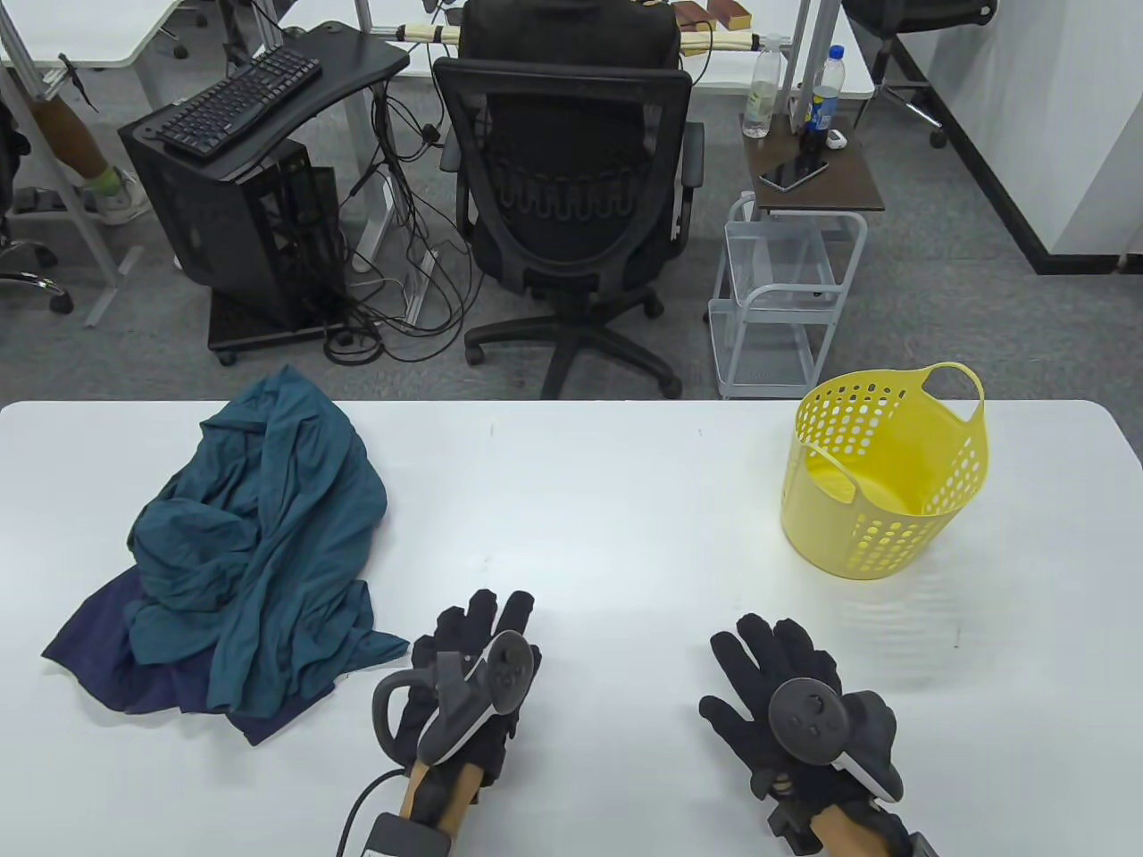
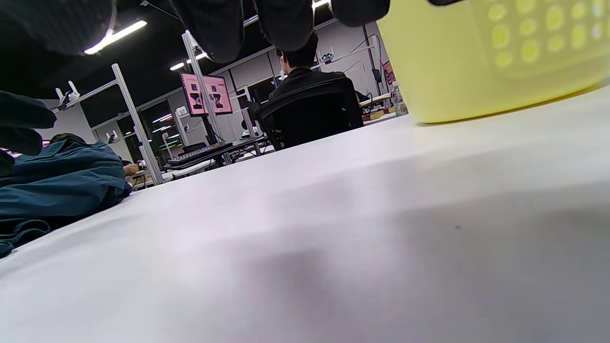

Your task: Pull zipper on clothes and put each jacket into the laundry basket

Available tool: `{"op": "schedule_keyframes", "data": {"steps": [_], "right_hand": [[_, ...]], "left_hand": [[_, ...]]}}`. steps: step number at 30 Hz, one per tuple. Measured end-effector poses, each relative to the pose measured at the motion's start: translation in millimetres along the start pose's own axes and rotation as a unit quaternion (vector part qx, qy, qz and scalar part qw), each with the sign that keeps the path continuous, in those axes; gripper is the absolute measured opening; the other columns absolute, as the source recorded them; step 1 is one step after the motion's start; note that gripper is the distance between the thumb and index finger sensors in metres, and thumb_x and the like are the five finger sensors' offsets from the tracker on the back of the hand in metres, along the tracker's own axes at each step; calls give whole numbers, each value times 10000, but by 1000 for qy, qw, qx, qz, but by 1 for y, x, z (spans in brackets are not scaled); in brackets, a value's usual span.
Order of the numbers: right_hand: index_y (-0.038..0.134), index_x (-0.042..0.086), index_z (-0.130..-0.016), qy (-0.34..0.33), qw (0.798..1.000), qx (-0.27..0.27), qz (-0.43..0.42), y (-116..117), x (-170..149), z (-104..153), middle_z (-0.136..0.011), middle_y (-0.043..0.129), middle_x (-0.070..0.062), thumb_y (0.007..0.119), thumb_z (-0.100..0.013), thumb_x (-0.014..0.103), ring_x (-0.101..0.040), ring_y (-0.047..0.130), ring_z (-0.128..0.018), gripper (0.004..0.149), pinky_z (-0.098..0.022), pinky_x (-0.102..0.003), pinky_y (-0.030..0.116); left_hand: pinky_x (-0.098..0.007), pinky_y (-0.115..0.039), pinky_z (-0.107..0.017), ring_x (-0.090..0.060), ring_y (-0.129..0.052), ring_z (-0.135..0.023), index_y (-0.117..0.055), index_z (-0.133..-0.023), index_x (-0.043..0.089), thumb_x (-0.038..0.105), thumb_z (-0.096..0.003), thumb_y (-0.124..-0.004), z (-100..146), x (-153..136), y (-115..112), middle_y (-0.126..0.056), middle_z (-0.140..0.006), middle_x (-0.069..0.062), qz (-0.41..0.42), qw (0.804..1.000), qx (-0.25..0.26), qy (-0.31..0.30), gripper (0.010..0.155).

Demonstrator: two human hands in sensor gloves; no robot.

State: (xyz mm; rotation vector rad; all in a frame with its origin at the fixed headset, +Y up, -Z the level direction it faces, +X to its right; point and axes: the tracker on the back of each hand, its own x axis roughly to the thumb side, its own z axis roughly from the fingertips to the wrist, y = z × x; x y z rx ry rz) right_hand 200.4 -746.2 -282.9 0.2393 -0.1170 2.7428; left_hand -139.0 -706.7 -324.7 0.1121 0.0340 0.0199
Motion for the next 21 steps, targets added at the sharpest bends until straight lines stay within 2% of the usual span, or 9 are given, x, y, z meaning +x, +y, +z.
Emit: {"op": "schedule_keyframes", "data": {"steps": [7, 9, 11, 13, 17, 21], "right_hand": [[539, 357, -1107, 3, 1000, 5, 5, 1, 0, 0, -1243, 420, 2, 671, -484, 680, -446, 357, -1099, 714, -708, -711, 372], [542, 353, -1107, 3, 1000, 5, 6, 1, 1, 0, -1242, 425, 1, 672, -484, 679, -448, 361, -1098, 714, -707, -710, 377], [544, 349, -1106, 4, 1000, 7, 4, 2, 1, 1, -1241, 425, -2, 672, -486, 676, -449, 363, -1097, 713, -705, -711, 377], [544, 347, -1106, 5, 1000, 10, 1, 2, 1, 1, -1241, 425, -5, 673, -486, 675, -447, 364, -1097, 714, -705, -711, 378], [549, 343, -1106, 5, 1000, 12, 2, 3, 1, 0, -1239, 429, -8, 673, -486, 674, -448, 369, -1095, 714, -705, -709, 382], [553, 341, -1105, 5, 1000, 17, -1, 3, 2, 0, -1239, 430, -12, 675, -487, 672, -449, 368, -1095, 711, -705, -710, 382]], "left_hand": [[-580, -676, -667, -322, -709, -1024, -537, -1009, 542, 701, -348, -682, -46, -49, 30, -631, -1161, 100, -43, 995, 4, 91, 695], [-598, -620, -699, -340, -573, -1082, -455, -1042, 524, 751, -320, -694, -59, -68, 32, -531, -1200, 113, -53, 990, -17, 132, 794], [-632, -512, -743, -346, -363, -1131, -358, -1064, 512, 788, -300, -710, -70, -87, 30, -387, -1234, 130, -52, 981, -45, 179, 885], [-646, -433, -757, -330, -222, -1127, -307, -1070, 489, 789, -288, -738, -81, -106, 24, -285, -1239, 119, -51, 975, -52, 212, 942], [-637, -332, -764, -294, -35, -1081, -167, -1055, 446, 798, -275, -741, -98, -144, 1, -79, -1205, 83, -62, 957, -95, 268, 1031], [-632, -304, -764, -289, -16, -1068, -34, -1004, 428, 777, -276, -763, -106, -176, -36, 14, -1160, 38, -37, 931, -184, 312, 1088]]}}
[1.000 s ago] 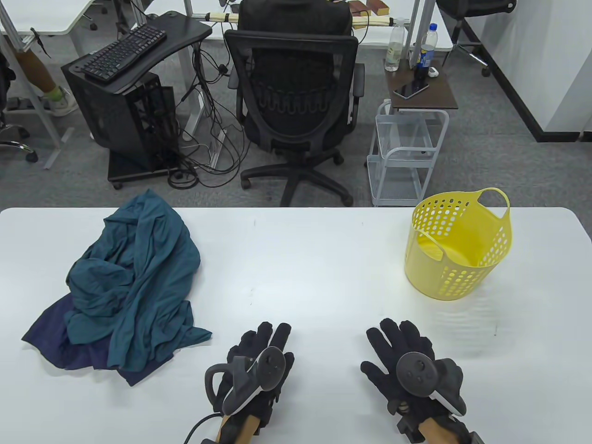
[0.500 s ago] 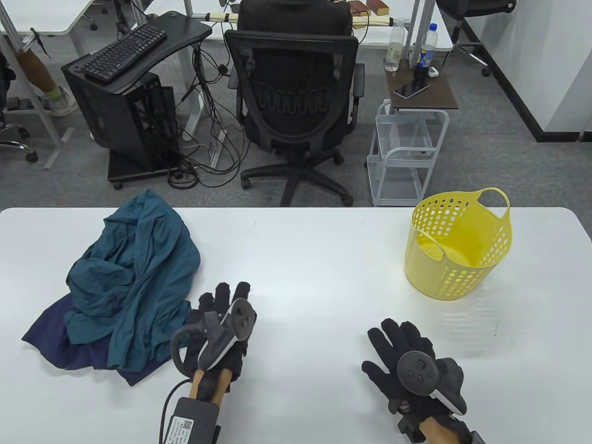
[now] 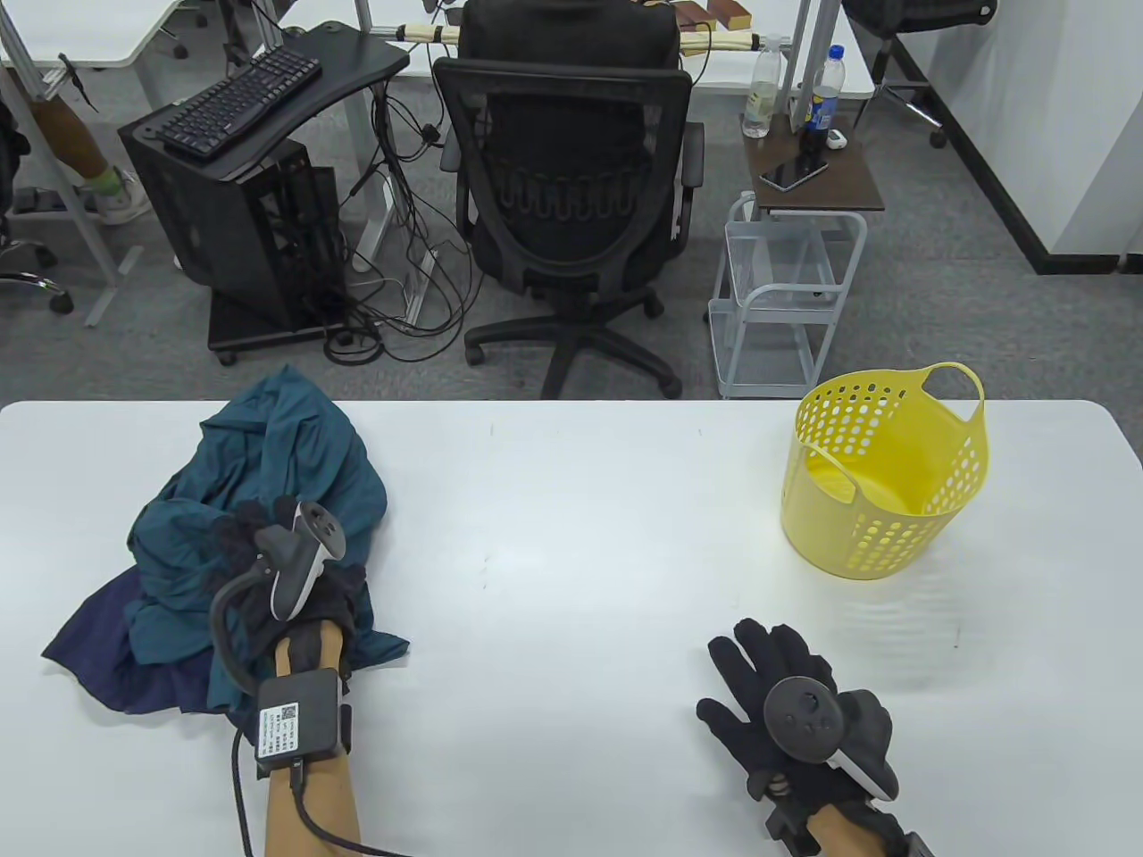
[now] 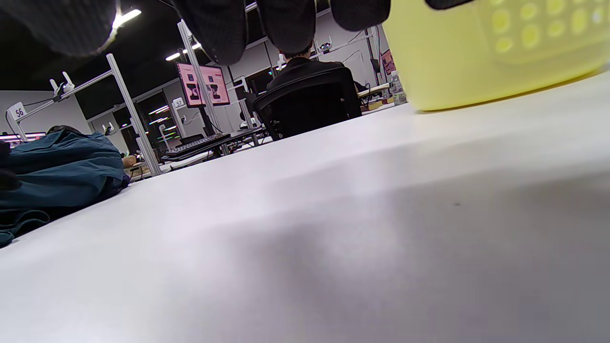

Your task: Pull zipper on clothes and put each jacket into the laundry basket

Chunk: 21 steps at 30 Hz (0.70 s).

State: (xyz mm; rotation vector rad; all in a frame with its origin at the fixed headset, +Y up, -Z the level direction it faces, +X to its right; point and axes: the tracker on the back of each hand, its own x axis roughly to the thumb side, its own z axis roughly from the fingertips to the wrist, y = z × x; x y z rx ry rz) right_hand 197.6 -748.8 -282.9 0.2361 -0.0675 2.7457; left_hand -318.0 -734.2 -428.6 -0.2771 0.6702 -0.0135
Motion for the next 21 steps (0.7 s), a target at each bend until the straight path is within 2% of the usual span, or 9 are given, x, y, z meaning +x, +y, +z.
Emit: {"op": "schedule_keyframes", "data": {"steps": [3, 4, 8, 9, 12, 16, 21], "right_hand": [[565, 335, -1101, -1, 1000, 5, 4, 1, 2, 0, -1237, 433, -12, 677, -489, 665, -448, 374, -1094, 704, -703, -709, 386], [569, 332, -1100, 0, 1000, 6, 4, 1, 2, 0, -1236, 435, -13, 678, -490, 662, -449, 374, -1093, 703, -703, -709, 386], [585, 322, -1096, 3, 1000, 3, 0, 0, 1, 0, -1233, 447, -18, 682, -493, 650, -451, 383, -1091, 693, -701, -709, 390], [590, 320, -1094, 4, 1000, 4, 0, 0, 1, 1, -1232, 450, -23, 683, -495, 646, -453, 385, -1090, 688, -702, -709, 390], [606, 315, -1088, 5, 1000, 5, 4, 0, 1, 1, -1229, 458, -23, 686, -495, 639, -454, 390, -1087, 681, -700, -709, 392], [613, 312, -1085, 4, 1000, 4, 3, 0, 2, 1, -1228, 461, -26, 687, -497, 633, -453, 393, -1087, 674, -699, -710, 393], [623, 311, -1080, 3, 1000, 2, -1, 0, 1, 1, -1226, 466, -26, 689, -499, 627, -452, 396, -1086, 665, -700, -709, 394]], "left_hand": [[-615, -427, -761, -307, -205, -1115, -46, -1012, 421, 740, -276, -800, -15, -3, -19, -48, -1184, -4, 9, 999, -47, 12, 1100], [-608, -451, -755, -292, -259, -1117, -93, -1023, 442, 710, -275, -828, -17, -2, -24, -118, -1202, 8, 15, 999, -42, 21, 1083], [-544, -625, -696, -243, -567, -1033, -314, -1042, 497, 633, -301, -856, -17, 6, -19, -434, -1187, 50, -58, 997, 31, 36, 928], [-515, -670, -669, -213, -658, -984, -377, -1031, 507, 596, -319, -869, -16, 7, -17, -531, -1158, 47, -71, 995, 53, 43, 870], [-460, -754, -607, -129, -841, -833, -534, -962, 551, 518, -338, -896, -16, 7, -15, -754, -1030, 169, -94, 991, 88, 44, 723], [-436, -815, -534, -87, -953, -674, -674, -871, 562, 455, -365, -887, -14, 0, -10, -900, -873, 213, -65, 988, 132, 38, 560], [-462, -837, -472, -121, -960, -610, -671, -867, 515, 415, -389, -830, 0, -18, 13, -857, -874, 139, 10, 982, 189, 25, 513]]}}
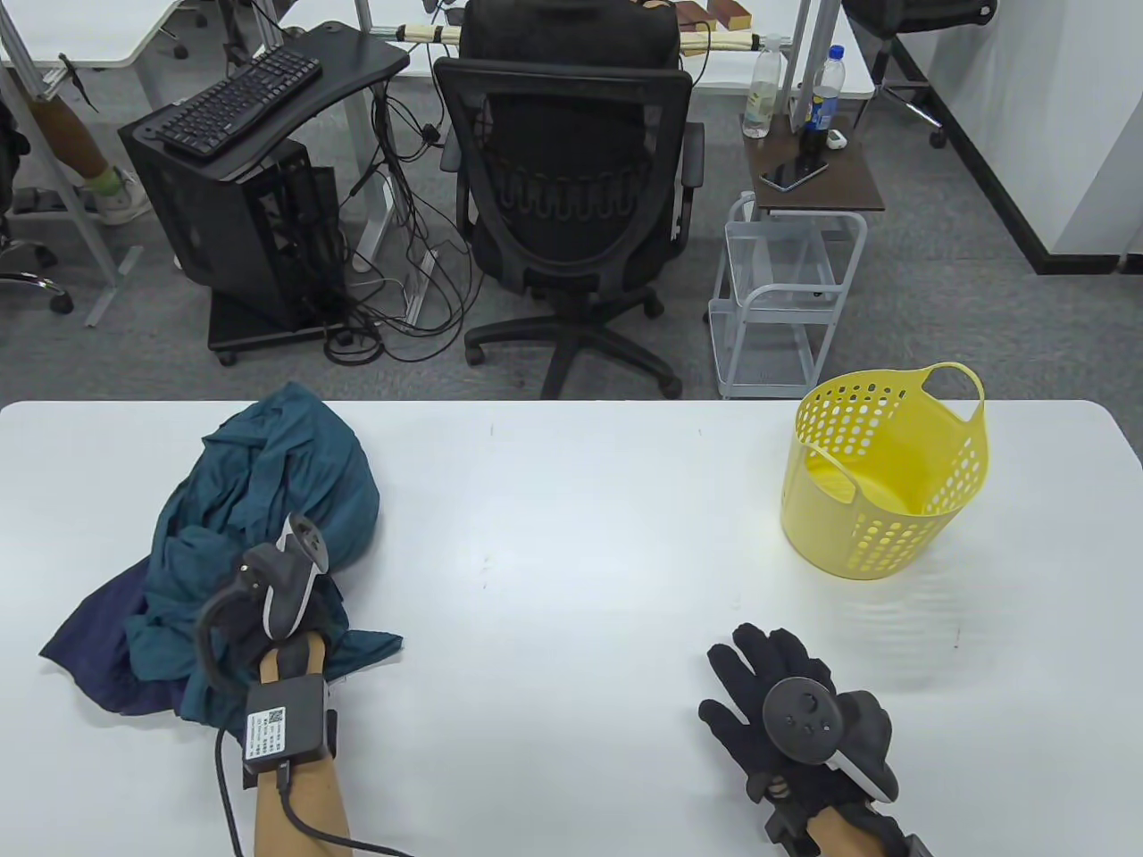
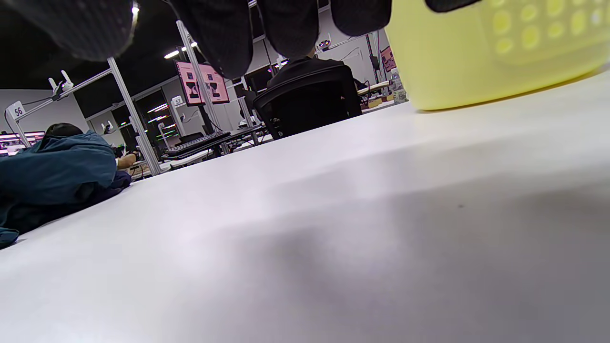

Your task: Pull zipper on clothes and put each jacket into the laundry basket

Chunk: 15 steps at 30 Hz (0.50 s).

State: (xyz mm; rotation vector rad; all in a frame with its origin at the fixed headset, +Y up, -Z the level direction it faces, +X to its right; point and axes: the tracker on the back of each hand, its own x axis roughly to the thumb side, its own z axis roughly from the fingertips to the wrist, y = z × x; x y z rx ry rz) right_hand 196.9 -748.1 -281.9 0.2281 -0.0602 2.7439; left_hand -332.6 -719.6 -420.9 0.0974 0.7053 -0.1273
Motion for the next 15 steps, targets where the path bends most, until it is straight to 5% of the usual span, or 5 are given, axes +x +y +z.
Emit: {"op": "schedule_keyframes", "data": {"steps": [9, 15], "right_hand": [[637, 307, -1074, 10, 1000, 0, -7, 0, -6, -1, -1224, 470, -25, 690, -500, 620, -452, 405, -1083, 655, -699, -708, 398], [646, 303, -1070, 16, 1000, -3, -15, -3, -11, 0, -1223, 473, -28, 692, -500, 615, -450, 408, -1084, 651, -698, -710, 397]], "left_hand": [[-463, -845, -454, -130, -955, -589, -653, -881, 474, 398, -405, -800, 28, -27, 103, -818, -889, 109, 122, 989, 71, -33, 504], [-458, -849, -448, -127, -959, -582, -657, -885, 471, 402, -407, -800, 77, -18, 172, -821, -889, 109, 197, 968, 105, -118, 503]]}}
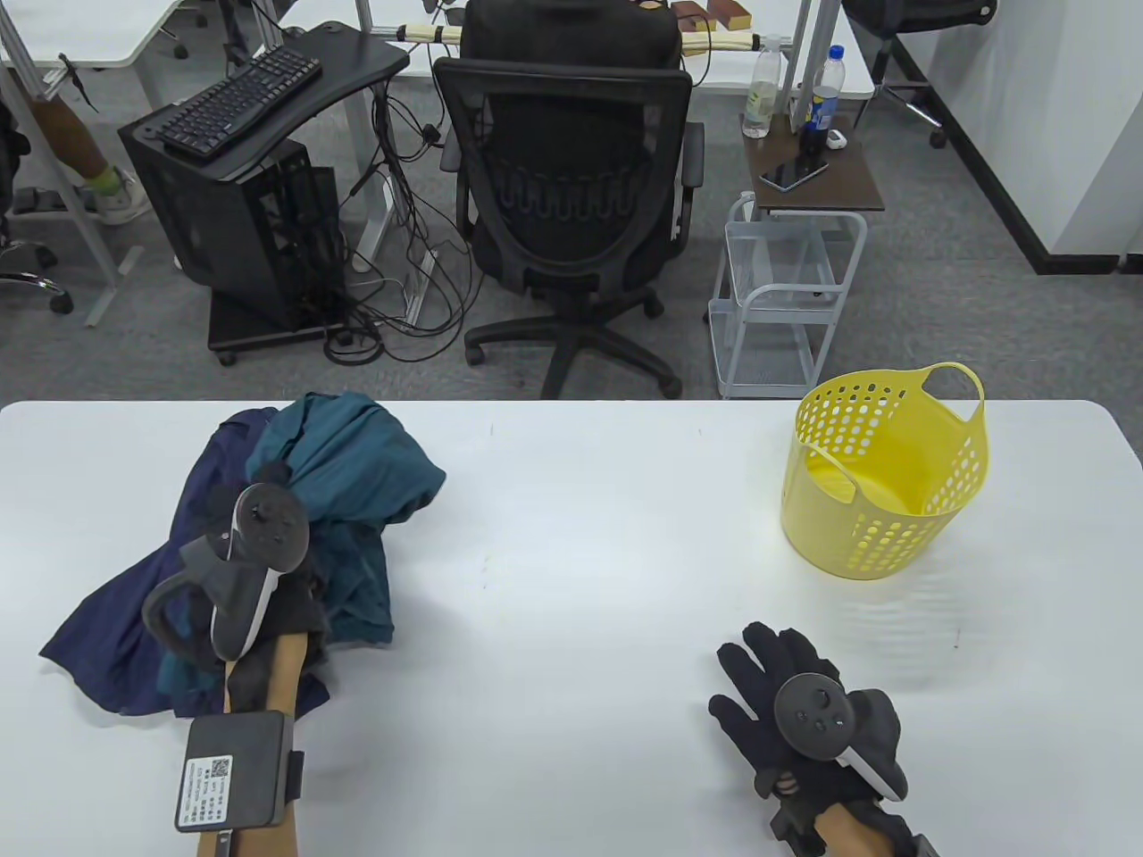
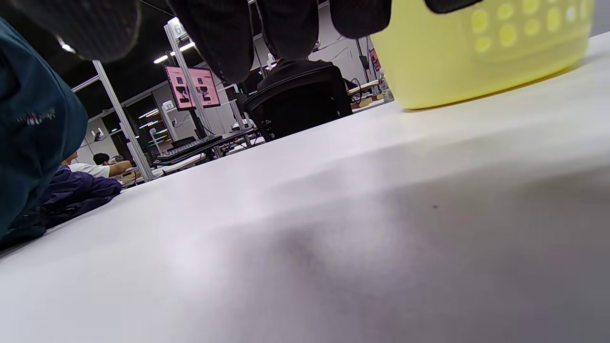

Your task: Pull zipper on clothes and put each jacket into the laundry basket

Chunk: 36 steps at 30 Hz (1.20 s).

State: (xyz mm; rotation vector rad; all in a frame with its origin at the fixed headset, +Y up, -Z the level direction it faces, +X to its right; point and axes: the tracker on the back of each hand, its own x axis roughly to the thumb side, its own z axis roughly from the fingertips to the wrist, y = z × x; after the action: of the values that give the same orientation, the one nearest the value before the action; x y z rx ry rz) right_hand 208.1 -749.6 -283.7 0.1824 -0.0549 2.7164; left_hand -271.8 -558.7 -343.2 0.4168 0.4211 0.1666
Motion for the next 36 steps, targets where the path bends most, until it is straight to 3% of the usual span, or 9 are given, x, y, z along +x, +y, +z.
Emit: {"op": "schedule_keyframes", "data": {"steps": [7, 12, 15, 18, 23, 26, 29, 33, 36], "right_hand": [[650, 301, -1068, 20, 1000, -7, -13, -4, -11, -1, -1221, 478, -28, 694, -500, 611, -450, 405, -1085, 649, -699, -710, 394], [644, 300, -1071, 46, 998, -21, -41, -8, -24, -2, -1222, 475, -30, 583, -512, 585, -455, 399, -1084, 631, -699, -711, 386], [629, 299, -1076, 62, 996, -27, -57, -11, -33, -3, -1221, 481, -32, 538, -512, 572, -456, 424, -1081, 633, -697, -714, 391], [622, 284, -1076, 86, 994, -42, -61, -15, -41, -3, -1214, 497, -41, 537, -519, 551, -463, 459, -1069, 624, -692, -712, 408], [638, 249, -1068, 131, 988, -56, -58, -20, -54, -3, -1196, 549, -41, 575, -528, 520, -466, 517, -1051, 607, -690, -703, 434], [645, 248, -1065, 137, 987, -48, -66, -20, -60, -3, -1192, 561, -46, 589, -527, 522, -468, 522, -1047, 606, -689, -703, 436], [647, 252, -1066, 139, 986, -44, -75, -22, -62, -3, -1193, 561, -43, 599, -525, 532, -465, 520, -1050, 611, -690, -703, 433], [628, 265, -1079, 117, 985, -47, -117, -30, -63, 0, -1204, 543, -47, 644, -494, 627, -472, 492, -1061, 688, -690, -716, 418], [521, 308, -1122, 58, 987, 27, -147, -31, -64, -1, -1249, 407, -27, 689, -425, 751, -466, 334, -1103, 843, -697, -746, 331]], "left_hand": [[-454, -852, -440, -128, -967, -572, -665, -894, 466, 412, -410, -804, 49, 61, 52, -833, -885, 104, 113, 987, -12, -114, 506], [-452, -852, -440, -131, -973, -579, -666, -922, 457, 432, -411, -812, 86, 100, 58, -840, -893, 102, 169, 965, -70, -186, 532], [-454, -845, -446, -141, -971, -597, -650, -949, 453, 441, -412, -815, 108, 119, 36, -830, -921, 92, 190, 949, -129, -217, 562], [-457, -830, -467, -153, -959, -637, -604, -982, 451, 455, -416, -809, 129, 130, -9, -808, -958, 85, 177, 931, -213, -236, 602], [-496, -772, -538, -222, -874, -770, -537, -1017, 432, 472, -419, -800, 178, 137, -140, -737, -1022, 45, 143, 878, -400, -220, 654], [-559, -599, -663, -365, -507, -1009, -462, -1032, 450, 542, -398, -795, 201, 138, -185, -573, -1114, 16, 68, 873, -421, -236, 723], [-581, -532, -704, -363, -366, -1056, -405, -1038, 466, 612, -375, -766, 205, 142, -176, -464, -1156, 31, 17, 880, -386, -277, 769], [-620, -496, -711, -367, -362, -1065, -414, -1040, 466, 660, -340, -777, 200, 130, -153, -451, -1170, 43, 63, 891, -349, -283, 812], [-640, -471, -711, -376, -340, -1068, -429, -1042, 462, 670, -334, -776, 189, 112, -142, -453, -1174, 40, 105, 893, -346, -268, 815]]}}
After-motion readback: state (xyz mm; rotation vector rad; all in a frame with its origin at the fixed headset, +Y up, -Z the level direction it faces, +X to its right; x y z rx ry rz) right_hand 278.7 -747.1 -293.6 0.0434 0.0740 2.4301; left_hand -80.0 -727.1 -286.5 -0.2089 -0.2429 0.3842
